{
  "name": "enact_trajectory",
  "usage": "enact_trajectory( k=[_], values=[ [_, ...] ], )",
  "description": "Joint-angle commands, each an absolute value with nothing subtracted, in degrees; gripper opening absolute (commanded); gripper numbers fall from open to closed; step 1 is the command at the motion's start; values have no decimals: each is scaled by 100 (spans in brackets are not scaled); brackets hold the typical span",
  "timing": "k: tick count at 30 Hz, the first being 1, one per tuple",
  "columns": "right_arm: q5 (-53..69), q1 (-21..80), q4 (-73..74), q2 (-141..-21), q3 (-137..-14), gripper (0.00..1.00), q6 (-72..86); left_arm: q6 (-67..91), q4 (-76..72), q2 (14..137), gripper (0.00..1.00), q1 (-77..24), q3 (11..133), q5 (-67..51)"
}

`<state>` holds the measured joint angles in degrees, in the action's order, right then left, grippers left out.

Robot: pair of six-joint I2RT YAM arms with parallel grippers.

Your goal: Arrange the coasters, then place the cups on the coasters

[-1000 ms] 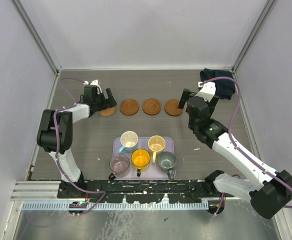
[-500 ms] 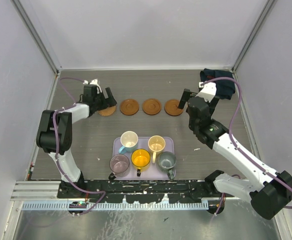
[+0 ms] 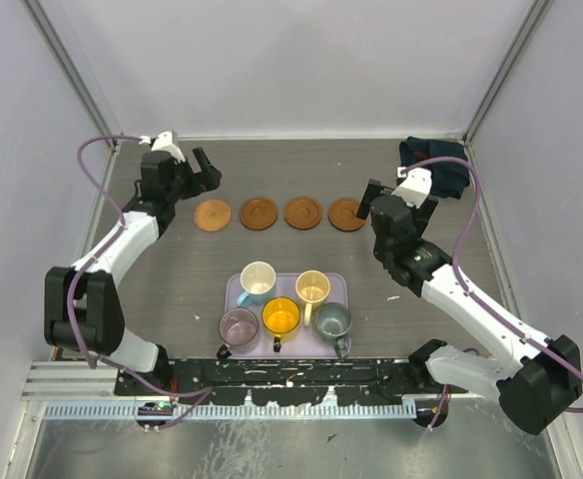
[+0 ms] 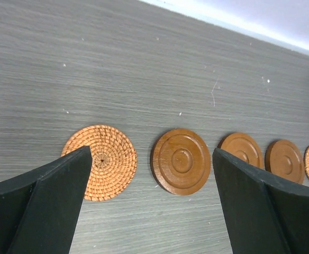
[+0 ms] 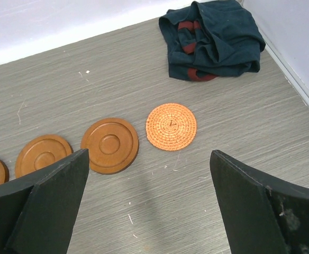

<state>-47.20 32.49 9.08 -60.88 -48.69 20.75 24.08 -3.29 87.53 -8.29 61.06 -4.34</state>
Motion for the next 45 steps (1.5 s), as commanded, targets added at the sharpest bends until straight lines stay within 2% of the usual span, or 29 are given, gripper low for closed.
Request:
enact_trajectory(
  k=[1,4,10,16,22,28,33,39,45],
  values=[
    [-5095,3229,892,-5900,-4773,100,2298,2311,7,8038,98,-839,5950,-79],
    [-5122,3204,1100,-5696,-4676,100,2465,2610,300,7692,98,-712,5732,-113],
    [-4740,3199,1425,-5132,-4529,100,2346,2810,856,7383,98,-501,5612,-1113],
    [-4324,3204,2213,-4790,-4568,92,2513,2631,730,6460,98,-522,5020,-1270],
    [-3488,3288,3024,-4978,-4668,81,3030,2354,935,5179,98,-865,4391,-780],
    [-3187,3834,3437,-4894,-4500,75,3492,2206,1264,4257,98,-1239,4026,-175],
    [-2937,4306,3863,-5110,-4595,70,3719,2099,1512,4230,98,-1639,3905,281],
    [-2683,4985,4297,-5169,-4735,69,4148,2046,1640,4298,98,-2359,3763,1176],
    [-2557,5591,4811,-4916,-4588,65,4652,2197,1643,4423,98,-2443,3727,1169]
  ],
)
